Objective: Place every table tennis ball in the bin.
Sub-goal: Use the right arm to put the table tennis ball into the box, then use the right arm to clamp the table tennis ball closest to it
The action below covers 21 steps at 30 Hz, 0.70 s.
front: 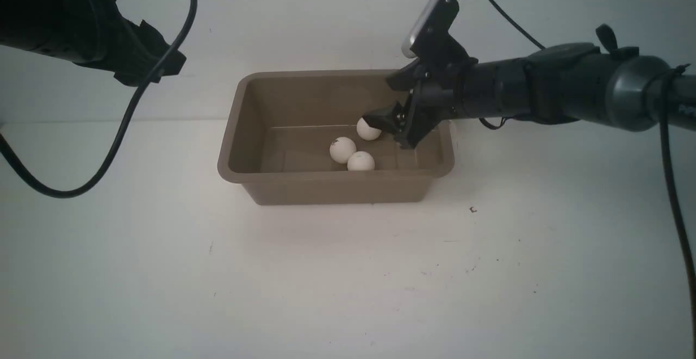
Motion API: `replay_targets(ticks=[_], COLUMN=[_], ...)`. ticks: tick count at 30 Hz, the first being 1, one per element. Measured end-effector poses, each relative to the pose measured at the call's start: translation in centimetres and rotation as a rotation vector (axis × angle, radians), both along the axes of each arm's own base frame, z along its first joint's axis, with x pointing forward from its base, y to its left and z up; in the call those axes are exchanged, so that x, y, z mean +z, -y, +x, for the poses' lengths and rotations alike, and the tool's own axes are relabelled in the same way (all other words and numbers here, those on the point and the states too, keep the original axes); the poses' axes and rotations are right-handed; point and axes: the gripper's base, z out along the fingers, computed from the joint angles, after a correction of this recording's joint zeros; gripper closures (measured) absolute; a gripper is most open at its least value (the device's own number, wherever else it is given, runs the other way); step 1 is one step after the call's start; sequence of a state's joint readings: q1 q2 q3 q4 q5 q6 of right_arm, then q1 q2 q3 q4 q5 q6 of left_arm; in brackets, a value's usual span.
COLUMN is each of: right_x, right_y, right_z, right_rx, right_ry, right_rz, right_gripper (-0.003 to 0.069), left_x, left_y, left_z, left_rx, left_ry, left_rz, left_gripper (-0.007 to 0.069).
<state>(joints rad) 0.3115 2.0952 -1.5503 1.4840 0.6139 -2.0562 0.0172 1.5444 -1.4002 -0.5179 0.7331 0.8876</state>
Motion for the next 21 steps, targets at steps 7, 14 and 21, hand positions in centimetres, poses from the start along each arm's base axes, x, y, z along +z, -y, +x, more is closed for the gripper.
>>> replay_targets(ticks=[7,14,21], right_x=[1.6,4.2,3.7], right_y=[3.3,9.1,13.6], right_z=[1.0,1.3,-0.1], right_rx=[-0.097,-0.225,-0.223], right_ry=[0.027,-0.064,-0.312], right_rz=[0.010,0.110,0.045], right_gripper=[0.0120,0.0120,0.0120], left_x=[0.0,0.0,0.0], left_y=[0.0,0.0,0.0], left_z=[0.0,0.0,0.0], left_rx=[0.000,0.000,0.000], left_ry=[0.000,0.000,0.000], left_rz=[0.000,0.000,0.000], left_gripper=[0.0198,0.0198,0.0198])
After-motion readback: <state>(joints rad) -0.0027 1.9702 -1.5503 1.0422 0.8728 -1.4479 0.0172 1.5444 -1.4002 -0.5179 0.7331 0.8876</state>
